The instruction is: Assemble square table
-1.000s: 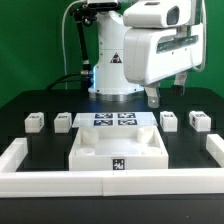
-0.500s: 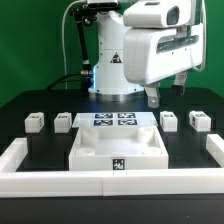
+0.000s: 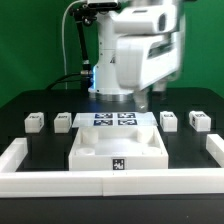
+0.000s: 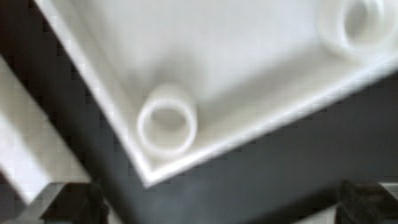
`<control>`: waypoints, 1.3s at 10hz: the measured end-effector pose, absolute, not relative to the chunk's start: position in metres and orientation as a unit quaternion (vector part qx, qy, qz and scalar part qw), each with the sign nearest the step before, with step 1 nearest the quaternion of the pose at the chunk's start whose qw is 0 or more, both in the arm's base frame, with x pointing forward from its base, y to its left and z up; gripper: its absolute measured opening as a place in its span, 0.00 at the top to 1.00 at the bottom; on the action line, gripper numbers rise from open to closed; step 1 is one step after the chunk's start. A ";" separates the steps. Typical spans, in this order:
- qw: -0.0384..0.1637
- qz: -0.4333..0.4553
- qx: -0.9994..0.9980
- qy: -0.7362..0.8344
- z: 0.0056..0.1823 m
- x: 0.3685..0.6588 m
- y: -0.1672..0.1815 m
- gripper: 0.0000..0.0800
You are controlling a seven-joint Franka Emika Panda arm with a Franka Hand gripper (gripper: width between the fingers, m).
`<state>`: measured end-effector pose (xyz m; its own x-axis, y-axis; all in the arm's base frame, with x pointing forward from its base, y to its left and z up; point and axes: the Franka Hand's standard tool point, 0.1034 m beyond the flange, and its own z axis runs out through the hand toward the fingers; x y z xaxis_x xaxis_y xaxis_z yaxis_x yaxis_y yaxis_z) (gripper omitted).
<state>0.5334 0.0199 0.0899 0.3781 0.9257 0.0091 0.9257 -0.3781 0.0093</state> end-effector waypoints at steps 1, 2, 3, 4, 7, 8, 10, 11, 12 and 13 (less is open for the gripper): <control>0.000 -0.006 0.806 0.592 0.085 0.524 0.014 0.19; 0.005 -0.013 0.782 0.623 0.083 0.520 0.011 0.19; 0.003 -0.017 0.783 0.621 0.080 0.514 0.007 0.19; 0.002 -0.017 0.785 0.620 0.080 0.514 0.007 0.19; 0.003 -0.016 0.777 0.629 0.079 0.514 0.008 0.19; 0.008 -0.008 0.752 0.659 0.075 0.510 0.009 0.19; 0.002 -0.016 0.721 0.693 0.066 0.495 0.011 0.19; 0.000 -0.020 0.718 0.696 0.064 0.491 0.010 0.19; 0.000 -0.019 0.719 0.694 0.064 0.492 0.010 0.19; 0.000 -0.019 0.719 0.694 0.064 0.492 0.010 0.19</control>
Offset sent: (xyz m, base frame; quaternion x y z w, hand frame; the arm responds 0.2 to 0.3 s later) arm 0.0000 0.0000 0.0000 0.0000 0.0000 0.0000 1.0000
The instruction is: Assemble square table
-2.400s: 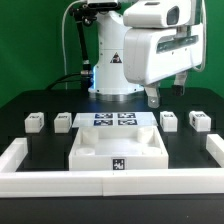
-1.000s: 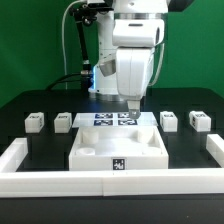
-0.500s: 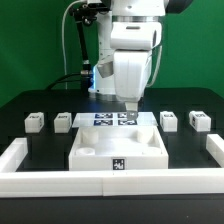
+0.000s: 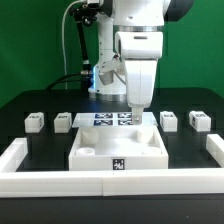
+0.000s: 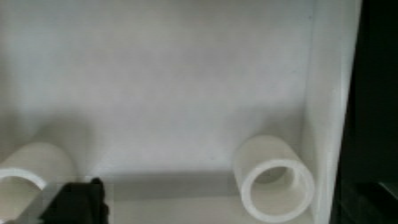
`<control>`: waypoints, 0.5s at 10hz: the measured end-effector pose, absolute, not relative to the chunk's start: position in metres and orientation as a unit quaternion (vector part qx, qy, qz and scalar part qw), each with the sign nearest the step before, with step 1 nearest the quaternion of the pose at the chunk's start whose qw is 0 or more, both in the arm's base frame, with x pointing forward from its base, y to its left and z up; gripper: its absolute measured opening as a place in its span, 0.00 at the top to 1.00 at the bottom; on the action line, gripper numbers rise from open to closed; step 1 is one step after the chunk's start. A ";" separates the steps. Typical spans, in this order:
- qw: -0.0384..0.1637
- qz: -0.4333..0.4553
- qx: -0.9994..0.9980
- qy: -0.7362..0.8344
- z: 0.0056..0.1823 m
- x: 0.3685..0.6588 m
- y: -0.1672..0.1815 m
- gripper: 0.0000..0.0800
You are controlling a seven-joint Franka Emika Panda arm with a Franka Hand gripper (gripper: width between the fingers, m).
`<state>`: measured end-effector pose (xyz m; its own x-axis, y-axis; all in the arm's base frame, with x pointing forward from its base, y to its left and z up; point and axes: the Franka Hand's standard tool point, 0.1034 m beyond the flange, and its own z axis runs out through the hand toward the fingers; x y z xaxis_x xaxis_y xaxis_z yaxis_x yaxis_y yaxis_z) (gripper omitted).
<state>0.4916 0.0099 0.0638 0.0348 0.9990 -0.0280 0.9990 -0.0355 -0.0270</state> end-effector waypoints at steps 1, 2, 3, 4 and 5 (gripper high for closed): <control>0.000 0.020 -0.719 -0.694 0.064 0.491 0.010 0.19; 0.001 0.020 -0.719 -0.695 0.063 0.490 0.009 0.19; 0.002 0.020 -0.715 -0.699 0.059 0.484 0.005 0.19; 0.006 0.021 -0.710 -0.704 0.053 0.474 -0.001 0.19; 0.009 0.021 -0.708 -0.706 0.048 0.466 -0.006 0.19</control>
Offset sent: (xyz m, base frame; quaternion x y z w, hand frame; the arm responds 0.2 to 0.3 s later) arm -0.0348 -0.0058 -0.0124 0.0019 0.0402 -0.0469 0.9981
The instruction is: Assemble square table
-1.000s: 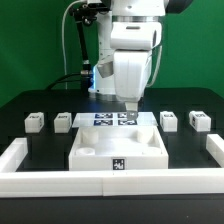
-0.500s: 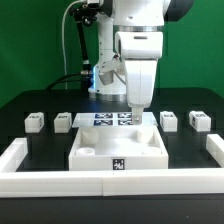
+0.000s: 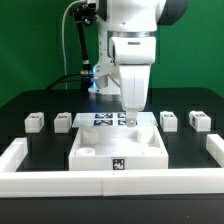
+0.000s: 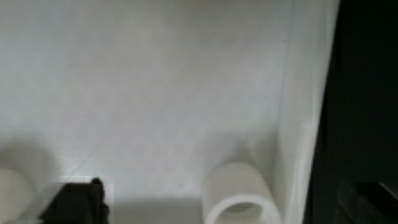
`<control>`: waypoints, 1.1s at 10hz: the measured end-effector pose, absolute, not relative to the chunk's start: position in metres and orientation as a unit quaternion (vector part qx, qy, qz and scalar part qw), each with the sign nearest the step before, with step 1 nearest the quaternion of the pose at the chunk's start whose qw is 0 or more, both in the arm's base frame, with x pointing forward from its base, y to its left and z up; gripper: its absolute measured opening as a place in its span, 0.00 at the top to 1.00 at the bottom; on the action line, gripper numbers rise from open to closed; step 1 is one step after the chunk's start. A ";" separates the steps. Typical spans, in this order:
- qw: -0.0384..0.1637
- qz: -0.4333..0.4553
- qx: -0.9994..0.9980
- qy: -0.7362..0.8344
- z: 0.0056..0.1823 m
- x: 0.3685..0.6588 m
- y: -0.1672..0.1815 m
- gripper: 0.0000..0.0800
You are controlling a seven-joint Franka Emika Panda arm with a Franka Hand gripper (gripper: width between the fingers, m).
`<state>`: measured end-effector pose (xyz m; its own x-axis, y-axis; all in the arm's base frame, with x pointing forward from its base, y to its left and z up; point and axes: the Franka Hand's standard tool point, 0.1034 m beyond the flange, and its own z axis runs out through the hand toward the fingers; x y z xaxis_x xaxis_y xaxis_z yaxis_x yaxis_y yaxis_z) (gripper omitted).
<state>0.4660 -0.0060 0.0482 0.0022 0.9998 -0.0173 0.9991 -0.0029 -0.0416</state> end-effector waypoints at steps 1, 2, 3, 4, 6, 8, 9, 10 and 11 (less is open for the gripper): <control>0.013 0.024 -0.710 -0.703 0.043 0.461 -0.009 0.19; 0.016 0.024 -0.712 -0.702 0.035 0.459 -0.010 0.19; 0.020 0.026 -0.712 -0.701 0.029 0.456 -0.009 0.19; 0.023 0.026 -0.712 -0.701 0.023 0.454 -0.008 0.19; 0.029 0.028 -0.712 -0.701 0.010 0.449 -0.006 0.19; 0.030 0.029 -0.715 -0.698 0.008 0.447 -0.006 0.19; 0.029 0.028 -0.716 -0.697 0.008 0.447 -0.006 0.19; 0.030 0.029 -0.716 -0.697 0.008 0.447 -0.006 0.34; 0.030 0.029 -0.716 -0.697 0.008 0.447 -0.006 0.51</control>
Offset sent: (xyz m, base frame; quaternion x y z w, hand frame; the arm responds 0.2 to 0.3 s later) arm -0.0015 0.0113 -0.0197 -0.0082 0.0290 0.0088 0.9995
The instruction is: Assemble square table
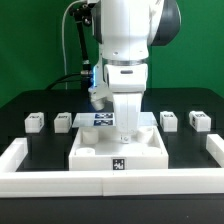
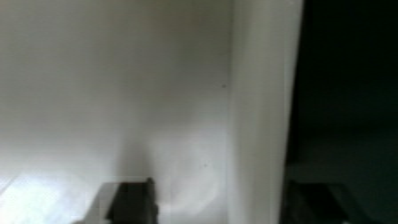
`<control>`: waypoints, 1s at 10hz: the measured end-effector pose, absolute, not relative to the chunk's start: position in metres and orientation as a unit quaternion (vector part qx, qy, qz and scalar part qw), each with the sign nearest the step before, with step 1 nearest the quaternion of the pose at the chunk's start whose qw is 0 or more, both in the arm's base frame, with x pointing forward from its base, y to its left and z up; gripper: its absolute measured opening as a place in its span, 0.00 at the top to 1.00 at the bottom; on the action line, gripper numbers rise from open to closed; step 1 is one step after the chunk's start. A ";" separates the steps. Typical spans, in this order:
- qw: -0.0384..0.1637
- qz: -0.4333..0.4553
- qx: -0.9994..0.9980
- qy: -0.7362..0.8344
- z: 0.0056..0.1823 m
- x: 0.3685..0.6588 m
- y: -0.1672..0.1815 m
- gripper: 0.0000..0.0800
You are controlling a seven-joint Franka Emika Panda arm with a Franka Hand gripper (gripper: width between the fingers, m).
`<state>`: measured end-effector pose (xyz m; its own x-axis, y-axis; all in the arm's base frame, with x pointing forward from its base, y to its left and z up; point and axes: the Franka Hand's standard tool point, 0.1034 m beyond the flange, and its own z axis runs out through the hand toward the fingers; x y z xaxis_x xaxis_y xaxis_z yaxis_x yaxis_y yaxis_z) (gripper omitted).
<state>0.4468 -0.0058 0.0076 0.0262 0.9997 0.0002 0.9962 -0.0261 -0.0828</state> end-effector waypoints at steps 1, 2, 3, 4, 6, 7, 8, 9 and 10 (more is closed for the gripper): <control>0.030 0.029 -0.716 -0.697 0.007 0.447 -0.006 0.68; 0.030 0.029 -0.716 -0.697 0.007 0.447 -0.006 0.68; 0.029 0.028 -0.716 -0.697 0.008 0.447 -0.006 0.89; 0.026 0.024 -0.716 -0.697 0.009 0.450 -0.006 0.89; 0.025 0.023 -0.716 -0.697 0.009 0.450 -0.006 0.92; 0.025 0.023 -0.716 -0.697 0.009 0.450 -0.006 0.92; 0.025 0.023 -0.716 -0.697 0.009 0.450 -0.006 0.92; 0.025 0.023 -0.716 -0.697 0.009 0.451 -0.006 0.92; 0.025 0.023 -0.716 -0.697 0.009 0.451 -0.005 0.92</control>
Offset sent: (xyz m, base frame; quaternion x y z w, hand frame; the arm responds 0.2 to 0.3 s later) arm 0.0000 0.0000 0.0000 0.0000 0.0000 0.0000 1.0000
